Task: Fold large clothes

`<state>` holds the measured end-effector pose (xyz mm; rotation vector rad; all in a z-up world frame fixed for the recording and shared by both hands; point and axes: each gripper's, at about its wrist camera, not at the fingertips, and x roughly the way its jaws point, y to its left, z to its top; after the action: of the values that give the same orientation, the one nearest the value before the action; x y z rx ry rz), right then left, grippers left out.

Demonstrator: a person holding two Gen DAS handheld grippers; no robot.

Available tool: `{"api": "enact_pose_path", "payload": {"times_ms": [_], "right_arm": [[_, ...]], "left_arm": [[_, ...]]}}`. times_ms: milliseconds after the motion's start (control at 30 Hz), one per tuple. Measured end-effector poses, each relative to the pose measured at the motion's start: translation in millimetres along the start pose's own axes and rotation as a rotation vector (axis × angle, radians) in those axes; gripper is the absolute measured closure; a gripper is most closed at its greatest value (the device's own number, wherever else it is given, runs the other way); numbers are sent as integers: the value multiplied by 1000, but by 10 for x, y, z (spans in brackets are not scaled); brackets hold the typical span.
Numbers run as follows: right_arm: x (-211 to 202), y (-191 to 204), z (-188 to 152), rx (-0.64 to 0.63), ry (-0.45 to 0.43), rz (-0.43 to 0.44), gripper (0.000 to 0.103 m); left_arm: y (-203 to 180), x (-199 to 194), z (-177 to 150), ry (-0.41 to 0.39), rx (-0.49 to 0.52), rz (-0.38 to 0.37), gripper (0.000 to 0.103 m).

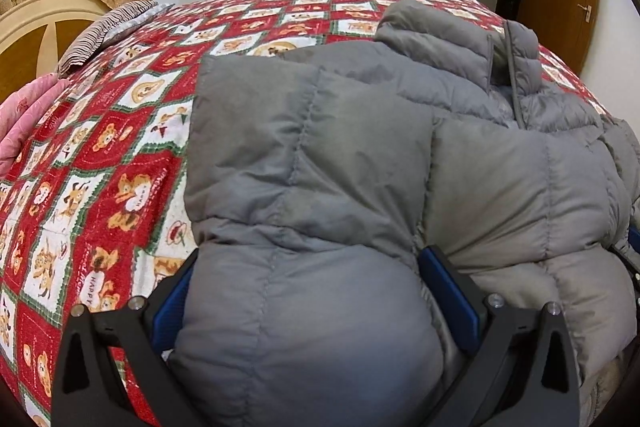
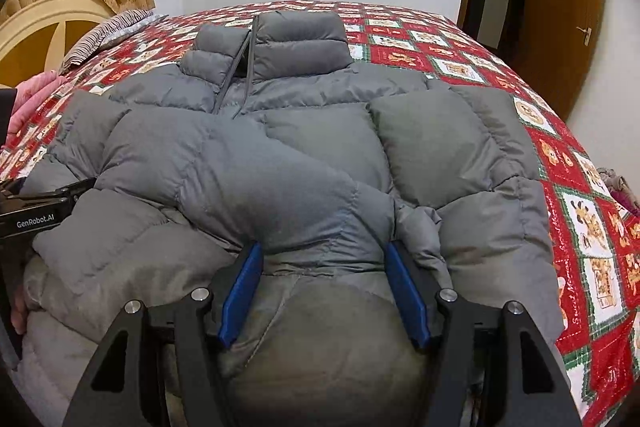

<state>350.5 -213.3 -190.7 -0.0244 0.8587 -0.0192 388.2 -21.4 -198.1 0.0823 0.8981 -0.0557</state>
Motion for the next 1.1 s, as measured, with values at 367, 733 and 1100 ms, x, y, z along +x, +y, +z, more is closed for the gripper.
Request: {"api": "enact_pose_path", "payload": {"times_ms": [367,733,1100], "right_arm": [[11,39,-17,-15,-1,-21,38],[16,66,-18,-27,0,-42,38],[2,136,-23,-51,-1,-75,38]], "left_arm": [[11,12,4,4,-3,-2,0],[15,12,8,2,-5,-4,0],[-27,-14,-5,-11,21,31,0]]}}
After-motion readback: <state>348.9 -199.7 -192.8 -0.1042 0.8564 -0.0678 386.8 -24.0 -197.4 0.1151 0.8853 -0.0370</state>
